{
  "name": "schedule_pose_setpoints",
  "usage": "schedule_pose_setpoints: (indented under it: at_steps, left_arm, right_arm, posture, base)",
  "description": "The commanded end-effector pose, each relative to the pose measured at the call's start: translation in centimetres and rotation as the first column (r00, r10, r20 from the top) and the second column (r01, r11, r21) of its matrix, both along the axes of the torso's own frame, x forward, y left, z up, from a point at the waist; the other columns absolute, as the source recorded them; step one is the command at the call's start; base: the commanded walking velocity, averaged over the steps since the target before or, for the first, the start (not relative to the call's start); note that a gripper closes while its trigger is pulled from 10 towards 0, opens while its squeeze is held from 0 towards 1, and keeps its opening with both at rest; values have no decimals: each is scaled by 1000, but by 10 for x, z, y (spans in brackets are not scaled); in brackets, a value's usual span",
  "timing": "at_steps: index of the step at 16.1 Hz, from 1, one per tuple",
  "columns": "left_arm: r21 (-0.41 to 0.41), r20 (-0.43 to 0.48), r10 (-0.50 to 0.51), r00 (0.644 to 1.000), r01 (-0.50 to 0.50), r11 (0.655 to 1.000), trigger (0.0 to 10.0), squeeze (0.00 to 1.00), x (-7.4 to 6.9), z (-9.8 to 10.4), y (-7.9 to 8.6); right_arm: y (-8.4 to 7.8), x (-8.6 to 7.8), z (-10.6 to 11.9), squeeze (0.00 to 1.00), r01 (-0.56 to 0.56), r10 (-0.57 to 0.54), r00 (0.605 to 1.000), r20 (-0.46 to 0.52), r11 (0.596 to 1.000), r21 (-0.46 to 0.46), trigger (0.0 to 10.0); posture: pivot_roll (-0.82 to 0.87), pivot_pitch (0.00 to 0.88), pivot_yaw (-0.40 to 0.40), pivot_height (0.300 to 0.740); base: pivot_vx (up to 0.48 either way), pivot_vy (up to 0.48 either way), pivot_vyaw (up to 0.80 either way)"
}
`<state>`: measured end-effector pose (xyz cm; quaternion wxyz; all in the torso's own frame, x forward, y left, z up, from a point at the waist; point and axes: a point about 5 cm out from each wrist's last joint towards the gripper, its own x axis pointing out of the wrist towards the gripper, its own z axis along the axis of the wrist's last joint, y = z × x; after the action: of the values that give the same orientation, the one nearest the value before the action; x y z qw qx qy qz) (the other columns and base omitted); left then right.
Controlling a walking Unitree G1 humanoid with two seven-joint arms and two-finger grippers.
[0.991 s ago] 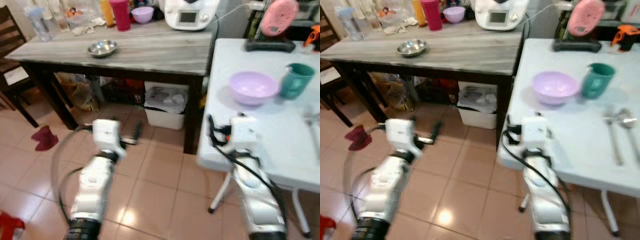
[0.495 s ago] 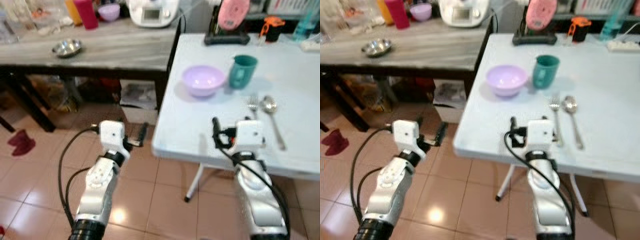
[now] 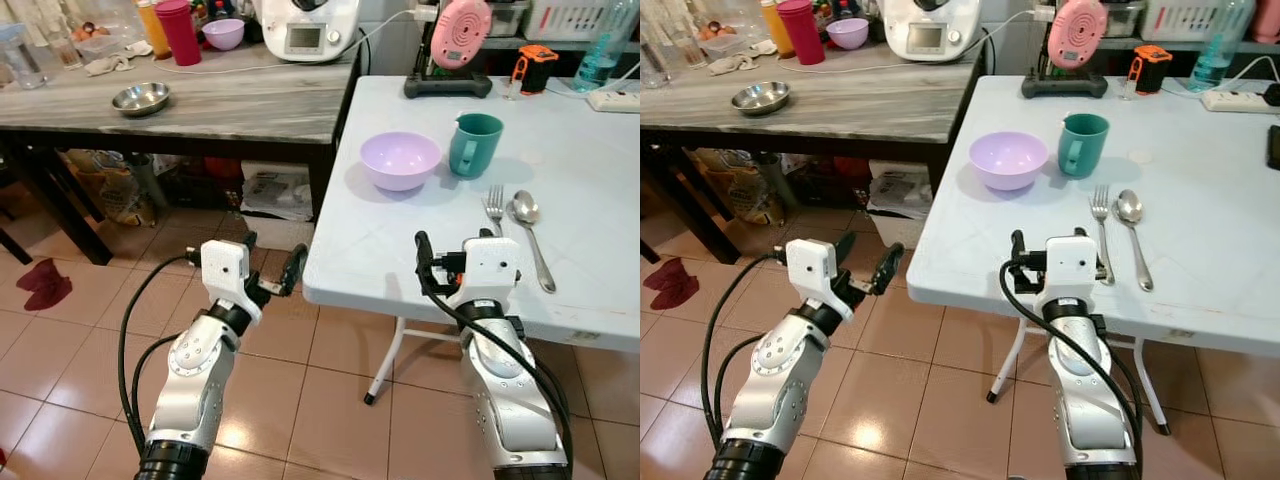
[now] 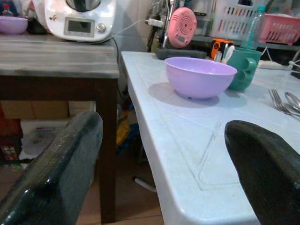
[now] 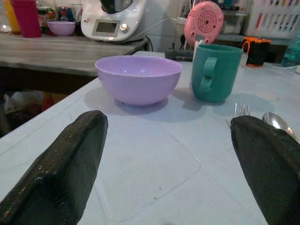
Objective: Setting the table
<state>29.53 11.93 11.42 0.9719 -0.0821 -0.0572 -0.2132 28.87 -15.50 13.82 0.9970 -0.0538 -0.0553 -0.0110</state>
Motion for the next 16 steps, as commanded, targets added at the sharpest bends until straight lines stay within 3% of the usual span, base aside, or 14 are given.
schedule_pose_setpoints:
  at_steps: [1, 10, 16]
  left_arm:
    - [5, 16, -16, 1000, 16, 1000, 10000, 0, -1, 4, 1]
    - [-4, 11, -61, 998, 62, 998, 10000, 0, -3, 3, -5]
    - [2, 6, -76, 997, 76, 997, 10000, 0, -4, 2, -6]
  right_arm:
    - [3, 1, 6, 0, -19, 19, 999, 26, 1000, 1, 10000]
    - [5, 1, 5, 0, -37, 37, 999, 22, 999, 1, 10000]
    - [5, 0, 12, 0, -29, 33, 997, 67, 998, -52, 10000]
  posture:
    - [-178, 76, 87, 740]
    - [-179, 75, 83, 740]
    - [-183, 74, 82, 740]
  base:
    - [307, 0, 0]
    - [314, 0, 0]
    - [317, 0, 0]
